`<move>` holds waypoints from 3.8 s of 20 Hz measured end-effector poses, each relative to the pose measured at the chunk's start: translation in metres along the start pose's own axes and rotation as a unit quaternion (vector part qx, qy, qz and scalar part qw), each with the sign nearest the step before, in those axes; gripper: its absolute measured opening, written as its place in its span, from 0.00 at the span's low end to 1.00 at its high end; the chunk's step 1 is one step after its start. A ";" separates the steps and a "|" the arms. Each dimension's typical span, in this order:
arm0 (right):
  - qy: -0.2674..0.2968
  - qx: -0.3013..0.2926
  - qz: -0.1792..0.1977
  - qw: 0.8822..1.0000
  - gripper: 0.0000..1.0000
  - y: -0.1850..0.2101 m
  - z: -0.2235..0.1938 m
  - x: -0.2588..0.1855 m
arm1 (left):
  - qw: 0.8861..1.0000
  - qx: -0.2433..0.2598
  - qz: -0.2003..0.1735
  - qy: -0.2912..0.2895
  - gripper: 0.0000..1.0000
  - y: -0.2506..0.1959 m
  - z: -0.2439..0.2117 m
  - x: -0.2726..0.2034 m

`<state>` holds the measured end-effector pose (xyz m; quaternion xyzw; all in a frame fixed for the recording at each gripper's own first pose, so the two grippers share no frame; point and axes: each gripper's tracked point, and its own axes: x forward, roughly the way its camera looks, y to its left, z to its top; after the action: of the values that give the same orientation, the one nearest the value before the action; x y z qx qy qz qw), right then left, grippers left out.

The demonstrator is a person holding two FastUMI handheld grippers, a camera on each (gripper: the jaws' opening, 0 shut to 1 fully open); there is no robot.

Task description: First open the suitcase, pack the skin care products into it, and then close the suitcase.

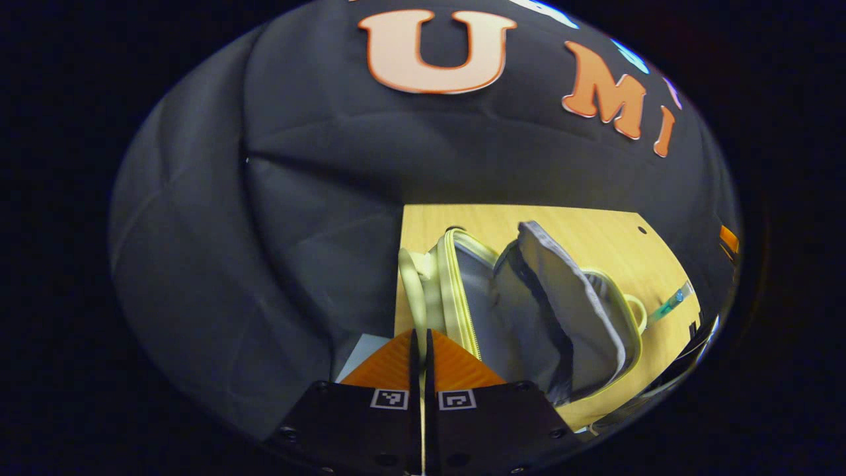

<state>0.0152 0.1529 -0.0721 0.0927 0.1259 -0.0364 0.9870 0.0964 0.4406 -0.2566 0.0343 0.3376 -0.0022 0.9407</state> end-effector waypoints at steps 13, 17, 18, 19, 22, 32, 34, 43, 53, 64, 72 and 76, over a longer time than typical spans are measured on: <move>0.017 -0.036 -0.035 0.999 0.95 -0.008 -0.014 -0.011 | 0.992 -0.051 0.070 0.095 0.26 0.060 -0.099 0.105; 0.012 -0.034 -0.048 0.998 0.95 -0.031 -0.013 -0.016 | 0.991 -0.024 0.127 0.043 0.85 0.070 -0.066 0.081; 0.011 -0.035 -0.051 0.998 0.95 -0.036 -0.013 -0.018 | 0.991 -0.018 0.130 0.025 1.00 0.061 -0.054 0.073; 0.010 -0.037 -0.052 0.998 0.95 -0.042 -0.013 -0.018 | 0.991 -0.013 0.131 0.004 1.00 0.050 -0.041 0.066; 0.003 -0.046 -0.053 0.998 0.95 -0.060 -0.008 -0.020 | 0.991 0.010 0.122 -0.061 0.99 0.000 0.007 0.037; 0.022 -0.066 -0.020 0.997 0.95 -0.131 -0.010 -0.003 | 0.964 0.051 -0.029 -0.259 0.99 -0.354 0.156 -0.055; 0.029 -0.070 -0.015 0.997 0.95 -0.148 -0.011 0.001 | 0.959 0.045 -0.060 -0.272 0.99 -0.419 0.162 -0.058; 0.062 -0.083 -0.001 0.995 0.95 -0.220 -0.015 0.003 | 0.967 0.019 -0.077 -0.244 0.98 -0.582 0.112 -0.009; 0.119 -0.096 -0.013 0.988 0.95 -0.277 -0.053 -0.006 | 0.985 0.034 -0.028 -0.166 0.99 -0.607 0.007 0.078; 0.164 -0.119 -0.005 0.979 0.96 -0.288 -0.082 -0.002 | 0.991 0.007 -0.008 -0.132 0.97 -0.613 -0.049 0.128; 0.160 -0.112 0.010 0.981 0.96 -0.277 -0.087 -0.009 | 0.996 0.006 -0.044 -0.072 0.49 -0.629 -0.061 0.119; 0.142 -0.097 0.050 0.984 0.96 -0.242 -0.087 -0.007 | 0.994 -0.003 -0.077 -0.072 0.49 -0.637 -0.029 0.074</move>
<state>-0.0360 -0.0675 -0.1954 0.0067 0.2624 0.0393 0.9641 0.1180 -0.1915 -0.3657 0.0049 0.2703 -0.0761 0.9598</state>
